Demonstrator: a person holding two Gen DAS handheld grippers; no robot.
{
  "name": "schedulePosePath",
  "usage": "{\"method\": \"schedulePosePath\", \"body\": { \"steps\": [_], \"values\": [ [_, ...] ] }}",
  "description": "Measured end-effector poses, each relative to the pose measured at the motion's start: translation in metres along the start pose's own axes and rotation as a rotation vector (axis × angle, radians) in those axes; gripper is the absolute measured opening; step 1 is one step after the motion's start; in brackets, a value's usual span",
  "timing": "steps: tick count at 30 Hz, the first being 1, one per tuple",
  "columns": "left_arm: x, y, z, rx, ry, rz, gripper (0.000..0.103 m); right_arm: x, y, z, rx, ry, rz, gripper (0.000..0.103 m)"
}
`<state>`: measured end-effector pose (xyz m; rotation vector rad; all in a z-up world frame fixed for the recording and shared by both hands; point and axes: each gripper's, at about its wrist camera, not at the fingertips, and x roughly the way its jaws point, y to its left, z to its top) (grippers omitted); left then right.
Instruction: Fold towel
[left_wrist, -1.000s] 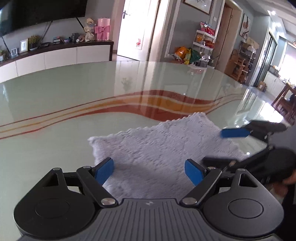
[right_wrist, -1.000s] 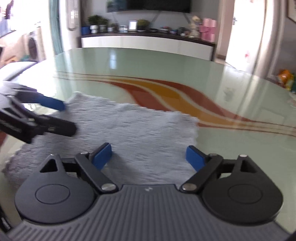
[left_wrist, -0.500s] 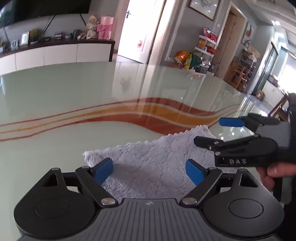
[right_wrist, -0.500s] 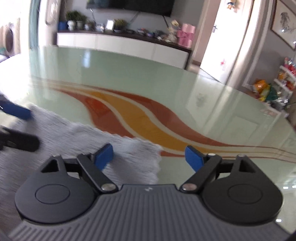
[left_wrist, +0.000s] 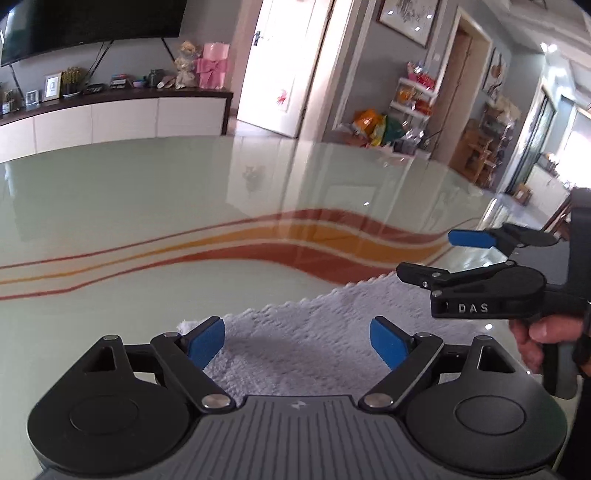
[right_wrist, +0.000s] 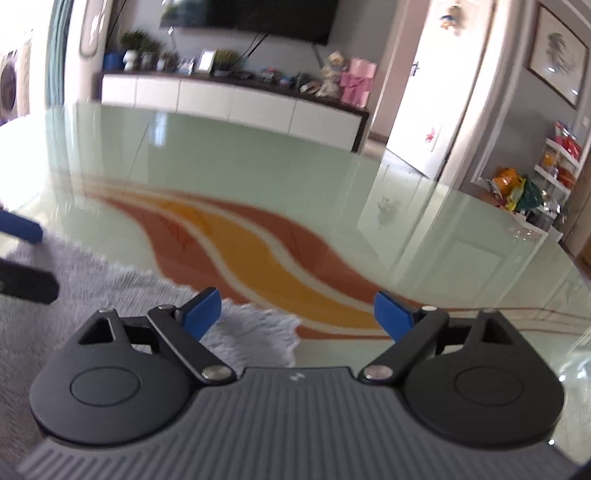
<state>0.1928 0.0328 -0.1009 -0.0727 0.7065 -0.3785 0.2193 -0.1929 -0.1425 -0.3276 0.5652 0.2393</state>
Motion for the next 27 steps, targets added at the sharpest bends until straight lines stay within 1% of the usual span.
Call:
{"method": "schedulePosePath", "body": {
  "steps": [2,4,6,7,8,10,11,14,16,18,19,21,22,25,27],
  "values": [
    [-0.001,0.0,-0.003,0.031,-0.003,0.006,0.089,0.0,-0.005,-0.002,0.005,0.006,-0.029,0.097],
    [-0.004,0.002,-0.006,0.073,0.002,0.037,0.089,-0.001,-0.014,-0.004,0.021,0.021,-0.076,0.098],
    [-0.006,0.008,-0.005,0.063,0.003,0.078,0.091,0.001,-0.025,-0.006,0.039,0.035,-0.116,0.098],
    [-0.008,0.012,-0.005,0.048,0.0,0.098,0.091,0.001,-0.03,-0.007,0.047,0.038,-0.124,0.097],
    [-0.01,0.015,-0.004,0.029,-0.005,0.101,0.09,-0.001,-0.032,-0.007,0.056,0.027,-0.123,0.096],
    [-0.019,0.019,-0.002,-0.014,-0.037,0.07,0.09,-0.009,-0.033,-0.006,0.079,-0.017,-0.104,0.097],
    [-0.023,0.017,0.0,-0.015,-0.058,0.051,0.09,-0.015,-0.031,-0.006,0.089,-0.045,-0.076,0.097],
    [-0.024,0.002,0.006,0.022,-0.098,-0.01,0.092,-0.014,-0.016,-0.004,0.05,-0.049,-0.042,0.097],
    [-0.016,-0.004,0.01,0.029,-0.091,-0.034,0.092,-0.012,-0.009,-0.005,0.034,-0.048,-0.018,0.097],
    [-0.004,-0.006,0.012,0.006,-0.077,-0.053,0.092,-0.011,-0.004,-0.005,0.03,-0.039,0.001,0.097],
    [0.002,-0.004,0.011,-0.01,-0.059,-0.05,0.092,-0.009,-0.003,-0.004,0.031,-0.024,0.006,0.097],
    [0.013,0.001,0.008,-0.035,-0.026,-0.028,0.092,-0.006,-0.006,-0.002,0.038,-0.003,-0.001,0.097],
    [0.013,0.001,0.006,-0.024,-0.039,-0.026,0.093,-0.004,-0.01,-0.002,0.042,0.003,-0.015,0.098],
    [0.012,-0.002,0.003,0.027,-0.029,-0.006,0.093,-0.003,-0.024,-0.004,0.073,0.033,-0.061,0.1],
    [0.009,-0.002,-0.001,0.03,-0.03,0.001,0.093,-0.004,-0.035,-0.005,0.091,0.057,-0.103,0.1]
  ]
}}
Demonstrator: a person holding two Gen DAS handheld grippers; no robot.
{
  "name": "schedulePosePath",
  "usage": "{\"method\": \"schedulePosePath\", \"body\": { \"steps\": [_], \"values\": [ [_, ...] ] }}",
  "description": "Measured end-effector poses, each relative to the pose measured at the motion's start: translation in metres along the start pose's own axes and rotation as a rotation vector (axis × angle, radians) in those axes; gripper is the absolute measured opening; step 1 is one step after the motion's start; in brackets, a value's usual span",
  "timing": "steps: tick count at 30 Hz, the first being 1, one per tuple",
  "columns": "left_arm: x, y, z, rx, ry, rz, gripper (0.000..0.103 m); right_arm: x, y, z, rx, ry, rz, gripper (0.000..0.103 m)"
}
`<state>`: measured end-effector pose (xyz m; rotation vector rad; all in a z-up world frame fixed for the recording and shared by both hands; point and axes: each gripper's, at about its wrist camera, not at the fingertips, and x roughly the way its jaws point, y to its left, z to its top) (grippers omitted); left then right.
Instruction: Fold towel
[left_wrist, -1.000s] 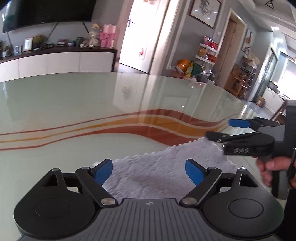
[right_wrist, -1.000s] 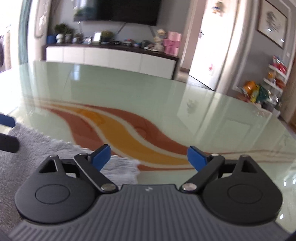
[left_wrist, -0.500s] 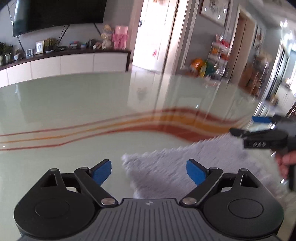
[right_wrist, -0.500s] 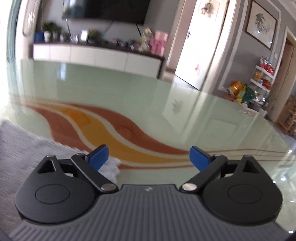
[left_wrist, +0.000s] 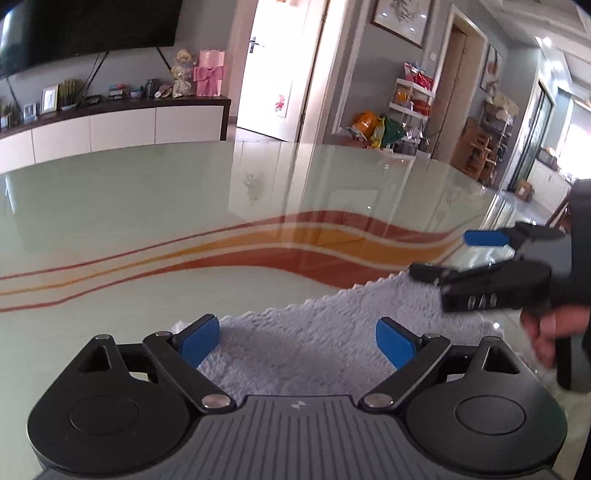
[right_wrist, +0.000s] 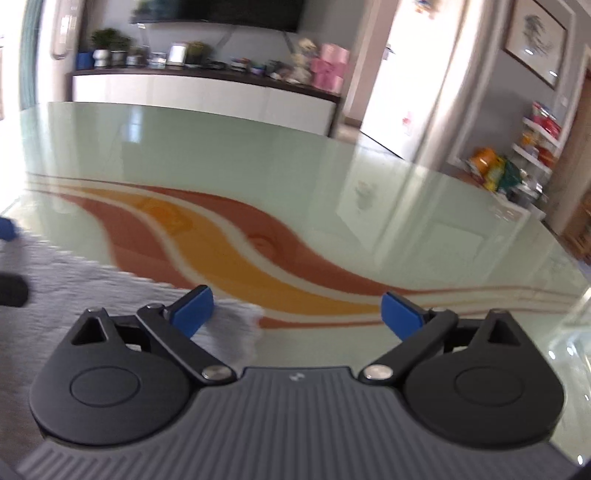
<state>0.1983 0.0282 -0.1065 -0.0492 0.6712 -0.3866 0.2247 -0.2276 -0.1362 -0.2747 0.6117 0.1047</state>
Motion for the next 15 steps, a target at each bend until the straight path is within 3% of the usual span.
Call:
{"method": "schedulePosePath", "body": {
  "steps": [3,7,15],
  "values": [
    [-0.003,0.003,0.001,-0.025,-0.001,0.002,0.093,-0.005,-0.007,0.004,0.02,-0.002,-0.008,0.098],
    [-0.011,-0.003,0.008,-0.039,-0.049,-0.018,0.093,-0.01,0.005,0.012,0.012,-0.024,0.068,0.098],
    [0.007,-0.009,0.012,-0.065,0.002,-0.032,0.091,-0.015,0.051,0.016,-0.126,-0.012,0.193,0.098]
  ]
}}
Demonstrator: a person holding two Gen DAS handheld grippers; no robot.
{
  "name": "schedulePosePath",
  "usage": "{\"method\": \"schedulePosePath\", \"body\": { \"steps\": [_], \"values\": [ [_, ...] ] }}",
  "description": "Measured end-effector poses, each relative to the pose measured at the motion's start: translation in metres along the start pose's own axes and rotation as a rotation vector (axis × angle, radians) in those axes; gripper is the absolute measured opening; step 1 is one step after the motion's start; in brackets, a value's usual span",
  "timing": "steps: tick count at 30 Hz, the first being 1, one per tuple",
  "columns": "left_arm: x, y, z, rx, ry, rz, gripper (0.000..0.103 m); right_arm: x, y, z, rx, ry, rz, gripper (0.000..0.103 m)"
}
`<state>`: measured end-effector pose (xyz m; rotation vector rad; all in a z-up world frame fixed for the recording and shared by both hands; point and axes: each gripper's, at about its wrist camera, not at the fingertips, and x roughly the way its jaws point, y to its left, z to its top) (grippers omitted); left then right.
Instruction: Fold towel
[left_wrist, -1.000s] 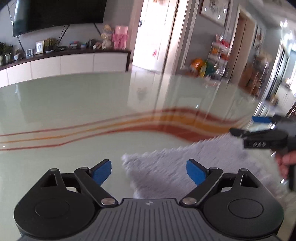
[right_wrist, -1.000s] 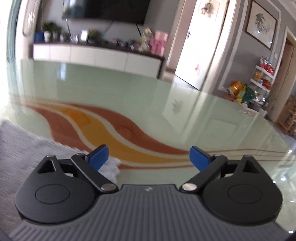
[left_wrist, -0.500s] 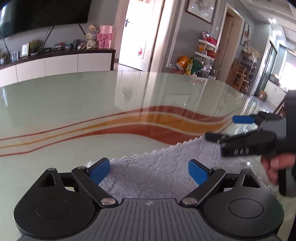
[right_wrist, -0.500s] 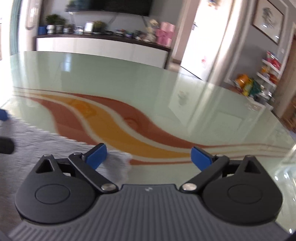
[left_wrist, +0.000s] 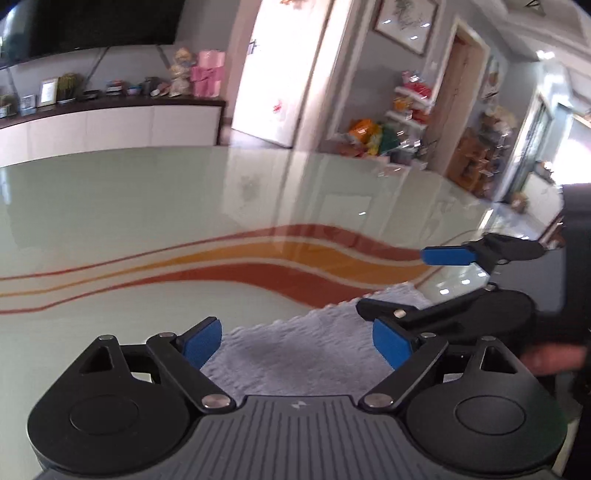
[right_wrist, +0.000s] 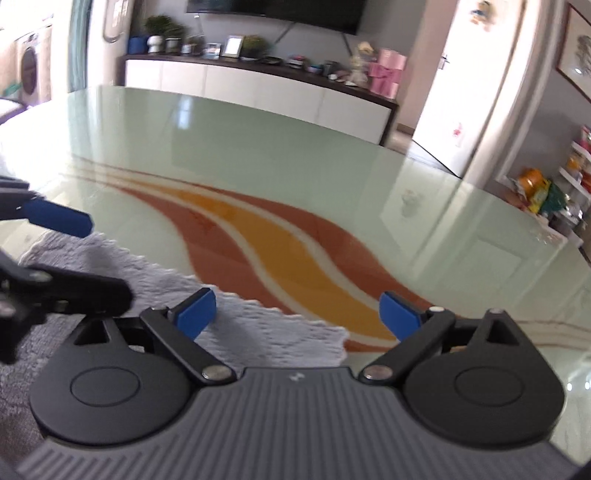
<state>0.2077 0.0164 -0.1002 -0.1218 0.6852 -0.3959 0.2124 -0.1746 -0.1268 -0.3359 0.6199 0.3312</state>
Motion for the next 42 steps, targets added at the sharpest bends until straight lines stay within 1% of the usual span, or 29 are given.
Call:
{"method": "schedulePosePath", "body": {
  "steps": [2,4,5,8,11,15,16,17,18,19,21,22,24,26,27,29,30,32,33,37,39,42],
  "values": [
    [0.0,0.01,-0.002,-0.05,-0.001,-0.037,0.092,0.0,-0.002,0.0,0.01,0.003,0.014,0.099],
    [-0.002,0.016,-0.003,-0.067,-0.008,-0.063,0.093,0.004,-0.009,0.002,0.021,0.011,0.019,0.101],
    [-0.002,0.016,-0.003,-0.06,-0.004,-0.064,0.093,0.006,-0.012,0.002,0.028,0.016,0.021,0.101],
    [-0.003,0.013,-0.006,-0.019,0.008,-0.047,0.093,0.008,-0.023,0.003,0.055,0.033,-0.006,0.102],
    [-0.007,0.016,-0.009,-0.008,-0.002,-0.036,0.093,0.005,-0.034,-0.001,0.09,0.043,-0.029,0.102],
    [-0.013,0.025,-0.01,-0.008,-0.011,0.018,0.093,0.002,-0.049,-0.007,0.117,0.052,-0.064,0.103],
    [-0.015,0.025,-0.01,-0.007,-0.008,0.032,0.093,0.001,-0.052,-0.007,0.12,0.054,-0.074,0.102],
    [-0.016,0.024,-0.009,-0.006,-0.009,0.043,0.092,-0.001,-0.053,-0.006,0.119,0.049,-0.086,0.099],
    [-0.02,0.023,-0.008,-0.005,-0.019,0.057,0.092,-0.003,-0.053,-0.004,0.117,0.034,-0.091,0.099],
    [-0.024,0.022,-0.007,-0.002,-0.035,0.049,0.092,-0.003,-0.053,-0.001,0.121,0.022,-0.074,0.099],
    [-0.031,0.02,-0.006,-0.005,-0.068,0.001,0.092,-0.007,-0.049,0.007,0.13,-0.014,0.004,0.099],
    [-0.034,0.019,-0.005,-0.011,-0.08,-0.031,0.092,-0.008,-0.044,0.012,0.116,-0.028,0.05,0.099],
    [-0.037,0.019,-0.004,-0.025,-0.103,-0.092,0.093,-0.008,-0.033,0.017,0.069,-0.038,0.09,0.099],
    [-0.035,0.023,-0.004,-0.057,-0.106,-0.134,0.093,-0.004,-0.015,0.022,-0.007,-0.041,0.132,0.099],
    [-0.031,0.027,-0.004,-0.092,-0.1,-0.151,0.093,-0.002,-0.01,0.023,-0.026,-0.036,0.143,0.099],
    [-0.024,0.031,-0.005,-0.136,-0.083,-0.159,0.093,0.001,-0.001,0.024,-0.051,-0.025,0.162,0.099],
    [-0.02,0.035,-0.006,-0.162,-0.068,-0.162,0.093,0.003,0.001,0.025,-0.056,-0.02,0.168,0.099],
    [-0.015,0.035,-0.01,-0.172,-0.045,-0.156,0.093,0.006,0.007,0.025,-0.063,-0.007,0.167,0.099],
    [-0.011,0.035,-0.012,-0.171,-0.03,-0.146,0.093,0.007,0.009,0.024,-0.064,0.0,0.162,0.102],
    [-0.01,0.035,-0.014,-0.164,-0.038,-0.135,0.093,0.006,0.002,0.022,-0.019,0.022,0.144,0.103],
    [-0.009,0.034,-0.014,-0.161,-0.036,-0.125,0.093,0.005,-0.004,0.021,-0.008,0.026,0.114,0.103],
    [-0.009,0.032,-0.015,-0.127,-0.03,-0.104,0.092,0.006,-0.016,0.02,0.014,0.032,0.072,0.103]
  ]
}}
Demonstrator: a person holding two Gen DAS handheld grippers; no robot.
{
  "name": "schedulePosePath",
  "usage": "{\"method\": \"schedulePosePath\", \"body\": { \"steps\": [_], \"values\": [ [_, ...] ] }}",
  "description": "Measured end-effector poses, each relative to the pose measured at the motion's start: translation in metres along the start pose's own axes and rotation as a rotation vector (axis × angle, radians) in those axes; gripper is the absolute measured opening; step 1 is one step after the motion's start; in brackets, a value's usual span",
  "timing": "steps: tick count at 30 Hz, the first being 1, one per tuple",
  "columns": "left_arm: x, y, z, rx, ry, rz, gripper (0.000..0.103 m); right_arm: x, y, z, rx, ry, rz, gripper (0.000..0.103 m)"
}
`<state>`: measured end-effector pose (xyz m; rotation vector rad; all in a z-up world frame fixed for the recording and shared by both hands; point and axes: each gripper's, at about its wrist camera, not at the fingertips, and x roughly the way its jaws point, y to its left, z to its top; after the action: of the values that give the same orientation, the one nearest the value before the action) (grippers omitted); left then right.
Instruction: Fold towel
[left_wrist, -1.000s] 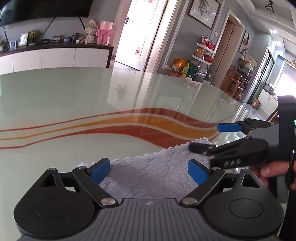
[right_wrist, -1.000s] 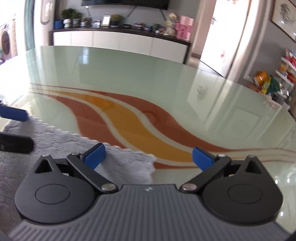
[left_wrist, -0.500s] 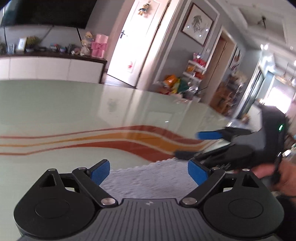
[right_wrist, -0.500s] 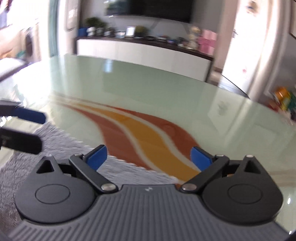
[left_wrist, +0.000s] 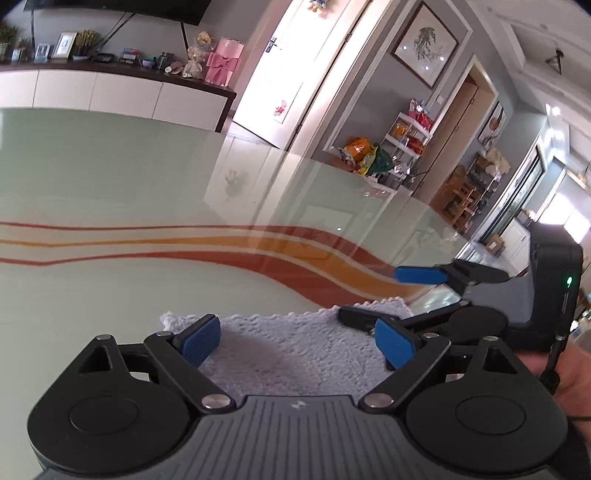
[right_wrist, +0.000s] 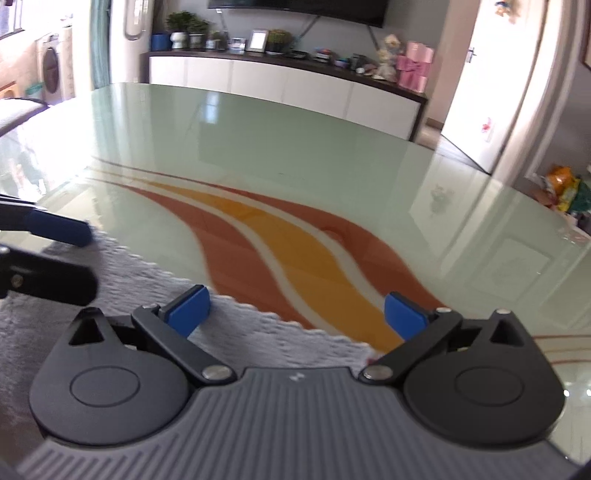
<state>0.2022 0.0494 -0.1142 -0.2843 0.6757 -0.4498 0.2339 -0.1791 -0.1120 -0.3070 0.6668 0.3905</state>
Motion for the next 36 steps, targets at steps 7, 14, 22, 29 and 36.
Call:
{"method": "schedulePosePath", "body": {
  "steps": [7,14,22,29,36],
  "values": [
    [0.004,-0.006,0.002,0.07,0.014,0.041,0.092,-0.006,-0.022,-0.013,0.06,0.007,-0.05,0.103],
    [0.004,-0.014,0.002,0.13,0.025,0.082,0.092,-0.006,-0.04,-0.017,0.09,0.011,-0.088,0.103],
    [0.004,-0.014,0.003,0.146,0.029,0.092,0.093,-0.006,-0.058,-0.02,0.126,0.017,-0.13,0.103],
    [-0.004,-0.018,0.003,0.146,0.021,0.109,0.092,-0.026,-0.043,-0.016,0.107,-0.063,-0.074,0.099],
    [-0.013,-0.021,-0.012,0.167,0.043,0.055,0.093,-0.026,-0.004,-0.017,-0.015,-0.039,0.005,0.101]
  ]
}}
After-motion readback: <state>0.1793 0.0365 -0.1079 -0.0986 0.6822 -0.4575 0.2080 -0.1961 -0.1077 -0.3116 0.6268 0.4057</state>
